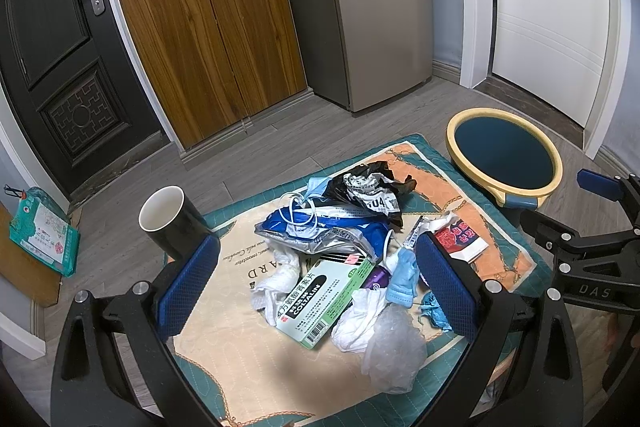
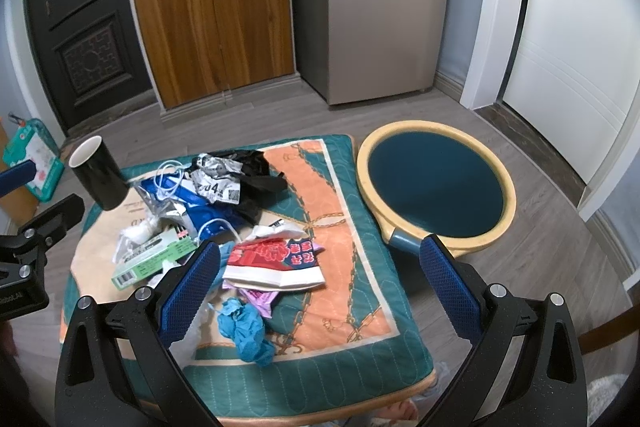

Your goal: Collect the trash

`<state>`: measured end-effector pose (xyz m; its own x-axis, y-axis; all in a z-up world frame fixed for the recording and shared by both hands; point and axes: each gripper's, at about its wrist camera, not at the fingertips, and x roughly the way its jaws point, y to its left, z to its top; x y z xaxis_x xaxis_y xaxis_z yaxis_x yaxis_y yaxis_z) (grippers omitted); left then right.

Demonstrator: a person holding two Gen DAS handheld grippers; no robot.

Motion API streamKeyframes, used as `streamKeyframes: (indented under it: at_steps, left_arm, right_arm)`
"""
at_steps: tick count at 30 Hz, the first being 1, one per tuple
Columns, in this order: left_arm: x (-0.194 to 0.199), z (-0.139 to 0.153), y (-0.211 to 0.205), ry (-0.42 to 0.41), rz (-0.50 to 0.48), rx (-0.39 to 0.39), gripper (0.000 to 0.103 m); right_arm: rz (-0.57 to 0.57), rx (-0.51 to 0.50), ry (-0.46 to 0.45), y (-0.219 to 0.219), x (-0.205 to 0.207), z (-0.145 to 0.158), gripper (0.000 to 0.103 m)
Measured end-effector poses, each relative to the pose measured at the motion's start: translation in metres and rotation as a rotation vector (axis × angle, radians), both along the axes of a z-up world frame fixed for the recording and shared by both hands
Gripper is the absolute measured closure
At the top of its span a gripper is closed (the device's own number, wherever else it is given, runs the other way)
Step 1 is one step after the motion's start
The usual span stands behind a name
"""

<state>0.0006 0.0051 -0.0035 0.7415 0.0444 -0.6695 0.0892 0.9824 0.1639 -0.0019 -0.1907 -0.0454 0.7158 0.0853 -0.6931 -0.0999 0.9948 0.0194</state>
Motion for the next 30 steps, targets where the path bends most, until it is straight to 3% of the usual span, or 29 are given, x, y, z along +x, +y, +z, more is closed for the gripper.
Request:
streamKeyframes:
  at_steps: [20,26,30]
  left_arm:
    - [0.024,0.002,0.003,-0.012,0.001,-0.025,0.006]
    - [0.052,-0.003,-0.01,-0.041,-0.111,0.084,0.006]
    - [0.077,-0.016,-0.016,0.002,-0.173,0.044,0.006]
  right_arm:
    - [-0.055,0.003,0.096,-0.01,0.019,-0.017,0.004]
    - [-0.074,0.01,0.121,-0.015,0.047,-0.025,0.004]
    - [-0.041,0.024,0.149,-0.011,0.06,-0.036,0.004]
